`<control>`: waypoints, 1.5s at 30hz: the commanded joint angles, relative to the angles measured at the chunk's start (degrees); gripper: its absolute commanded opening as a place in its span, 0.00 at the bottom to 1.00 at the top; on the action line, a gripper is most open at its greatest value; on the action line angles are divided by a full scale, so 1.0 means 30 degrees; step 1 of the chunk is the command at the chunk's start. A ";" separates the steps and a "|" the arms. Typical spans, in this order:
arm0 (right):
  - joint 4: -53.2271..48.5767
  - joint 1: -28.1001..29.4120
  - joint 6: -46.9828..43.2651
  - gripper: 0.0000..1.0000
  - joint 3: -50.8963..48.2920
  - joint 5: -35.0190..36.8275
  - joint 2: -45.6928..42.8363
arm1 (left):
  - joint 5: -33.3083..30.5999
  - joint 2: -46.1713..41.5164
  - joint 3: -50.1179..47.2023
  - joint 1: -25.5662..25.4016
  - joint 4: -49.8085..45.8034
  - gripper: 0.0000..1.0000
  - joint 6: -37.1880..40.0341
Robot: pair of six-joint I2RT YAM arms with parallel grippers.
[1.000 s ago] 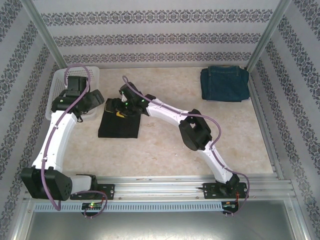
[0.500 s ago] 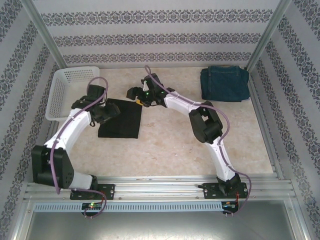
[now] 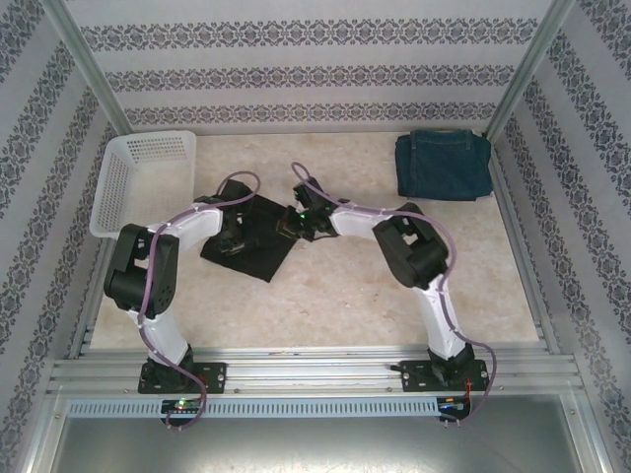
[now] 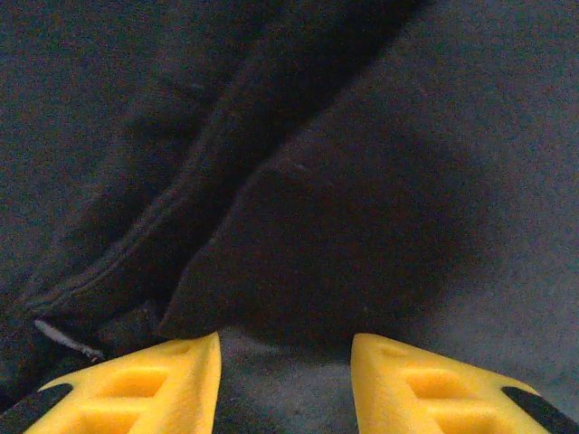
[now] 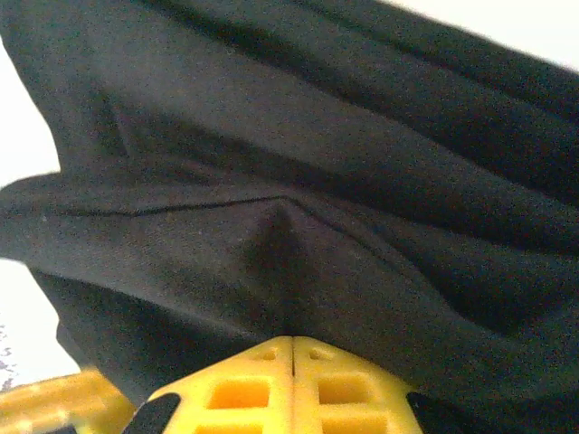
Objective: Fold and stack the skirts
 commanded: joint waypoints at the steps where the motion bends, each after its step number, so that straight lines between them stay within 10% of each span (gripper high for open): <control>1: 0.3546 0.0710 0.3730 0.04 -0.5593 0.1599 -0.3083 | 0.0271 0.0191 0.0931 -0.1195 0.0187 0.44 0.2030; 5: 0.6143 0.1563 0.5062 0.34 -1.0139 0.5074 -0.7601 | 0.1047 -0.0476 0.1729 -0.1367 -0.0560 0.46 0.3133; 9: 0.2374 0.1189 -0.0698 0.54 -0.9422 0.7279 -1.0587 | 0.1837 -0.3261 0.1026 -0.1184 -0.0214 0.63 0.3463; 18: -0.4232 -0.2058 -1.5117 0.60 -0.3794 0.0384 -0.6752 | 0.4472 -0.4738 -0.2855 -0.0053 0.2262 0.66 0.1509; 32: -0.7060 -0.2257 -1.7493 0.58 0.2890 -0.4670 -0.0249 | 0.5171 -0.2776 -0.3932 0.0453 0.4617 0.50 0.0146; 40: -0.6357 -0.1859 -1.7170 0.55 0.3116 -0.5070 0.0529 | 0.3712 -0.2448 -0.3951 0.0452 0.3971 0.59 -0.0036; 45: -0.5626 -0.1813 -1.6533 0.30 0.2847 -0.5346 0.0453 | 0.4210 -0.2344 -0.4230 0.0446 0.4513 0.35 -0.0277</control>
